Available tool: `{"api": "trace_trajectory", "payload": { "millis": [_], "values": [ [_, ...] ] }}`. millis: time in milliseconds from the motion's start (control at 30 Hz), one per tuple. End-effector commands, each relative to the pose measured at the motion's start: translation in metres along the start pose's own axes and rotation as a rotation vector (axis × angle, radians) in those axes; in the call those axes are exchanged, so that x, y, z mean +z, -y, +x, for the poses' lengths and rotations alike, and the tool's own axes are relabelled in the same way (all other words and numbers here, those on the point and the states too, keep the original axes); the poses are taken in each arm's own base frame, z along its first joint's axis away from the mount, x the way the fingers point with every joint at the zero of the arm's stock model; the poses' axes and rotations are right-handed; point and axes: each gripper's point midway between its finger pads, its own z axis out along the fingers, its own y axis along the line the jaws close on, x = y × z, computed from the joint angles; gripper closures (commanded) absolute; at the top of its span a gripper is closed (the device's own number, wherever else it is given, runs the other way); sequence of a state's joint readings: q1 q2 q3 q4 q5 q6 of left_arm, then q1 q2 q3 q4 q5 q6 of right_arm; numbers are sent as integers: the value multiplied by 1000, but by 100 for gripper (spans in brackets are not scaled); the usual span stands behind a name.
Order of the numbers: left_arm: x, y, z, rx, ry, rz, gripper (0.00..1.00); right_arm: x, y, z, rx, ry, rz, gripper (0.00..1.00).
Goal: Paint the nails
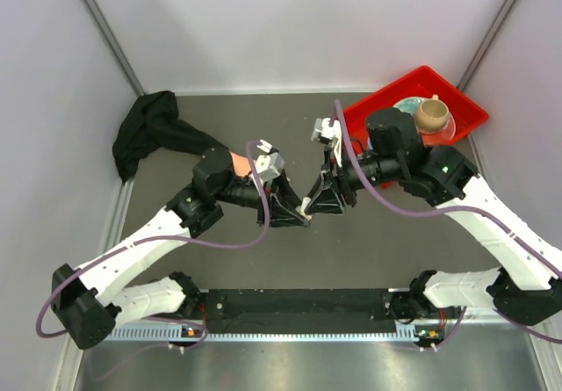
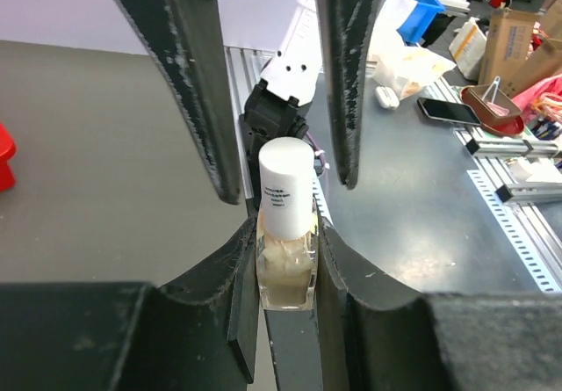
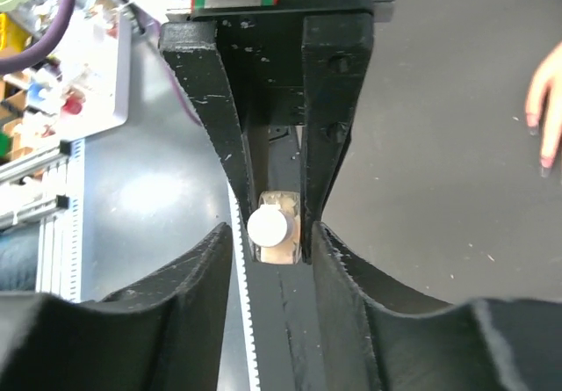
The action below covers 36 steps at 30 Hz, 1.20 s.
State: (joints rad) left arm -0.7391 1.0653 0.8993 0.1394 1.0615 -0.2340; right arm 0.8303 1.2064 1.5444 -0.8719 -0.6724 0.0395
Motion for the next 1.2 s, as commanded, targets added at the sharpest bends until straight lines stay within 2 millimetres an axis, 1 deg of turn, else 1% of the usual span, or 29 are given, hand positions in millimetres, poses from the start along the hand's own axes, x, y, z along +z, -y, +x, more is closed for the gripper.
{"api": "trace_trajectory", "payload": {
  "millis": [0,33,200,233,267,300,333,400,433,467,500,533,567,600,633,667,700,733,767,833,900,933,967,1000,1033,1067,1100,1133,1167],
  "values": [
    [1,9,-19,63,26,51,100,0,-12,-11,-59,41,-79,64],
    [1,8,-18,60,25,44,100,1,-12,-12,-56,40,-84,68],
    [2,2,-15,54,10,28,100,3,-10,-12,-58,41,-81,68],
    [2,1,-15,53,8,27,100,3,-9,-13,-55,40,-79,72],
    [3,-4,-17,62,12,3,100,3,-9,-13,-54,37,-80,83],
    [2,-7,-16,54,7,-20,100,5,-6,-12,-46,30,-68,100],
    [1,-11,-18,77,14,-48,100,6,-4,-10,-31,22,-56,100],
    [-2,-30,-22,89,27,-174,100,9,9,-7,-9,16,13,100],
    [-5,-38,-24,119,26,-224,100,10,19,-8,31,29,73,100],
    [-8,-49,-23,123,22,-286,100,7,48,-9,60,51,245,100],
    [-17,-71,-26,130,31,-425,100,9,52,-6,63,52,338,100],
    [-23,-82,-25,151,30,-491,100,6,65,-2,109,55,488,100],
    [-29,-95,-25,154,40,-567,100,-20,100,-5,132,104,804,100],
    [-36,-107,-31,173,67,-645,100,-29,106,-6,185,128,914,100],
    [-38,-114,-30,182,70,-675,100,-25,97,-5,280,181,952,100],
    [-39,-118,-31,188,79,-693,100,-42,102,-6,295,215,1078,100],
    [-39,-120,-32,198,89,-698,100,-37,100,-7,342,245,1093,100],
    [-37,-120,-35,212,106,-688,100,-29,92,-7,332,238,1069,100],
    [-37,-119,-36,219,115,-681,100,-26,89,-12,338,250,1053,100],
    [-32,-115,-34,224,108,-640,100,-24,85,-15,336,253,1024,100],
    [-28,-110,-32,227,97,-604,100,-24,77,-26,297,264,969,100],
    [-26,-105,-27,222,81,-571,100,-22,69,-31,296,266,890,95],
    [-24,-103,-25,218,72,-552,100,-21,66,-37,299,276,840,80],
    [-23,-98,-23,217,70,-533,100,-20,63,-39,266,255,787,70],
    [-20,-90,-22,215,65,-486,100,-18,50,-41,247,232,671,63],
    [-18,-84,-19,206,60,-459,100,-23,53,-43,232,229,651,50],
    [-17,-74,-21,207,66,-419,100,-25,52,-43,155,200,624,45],
    [-15,-67,-19,201,64,-384,100,-21,41,-40,119,166,529,41],
    [-11,-53,-17,197,54,-311,100,-26,44,-38,96,156,506,40]
  ]
}}
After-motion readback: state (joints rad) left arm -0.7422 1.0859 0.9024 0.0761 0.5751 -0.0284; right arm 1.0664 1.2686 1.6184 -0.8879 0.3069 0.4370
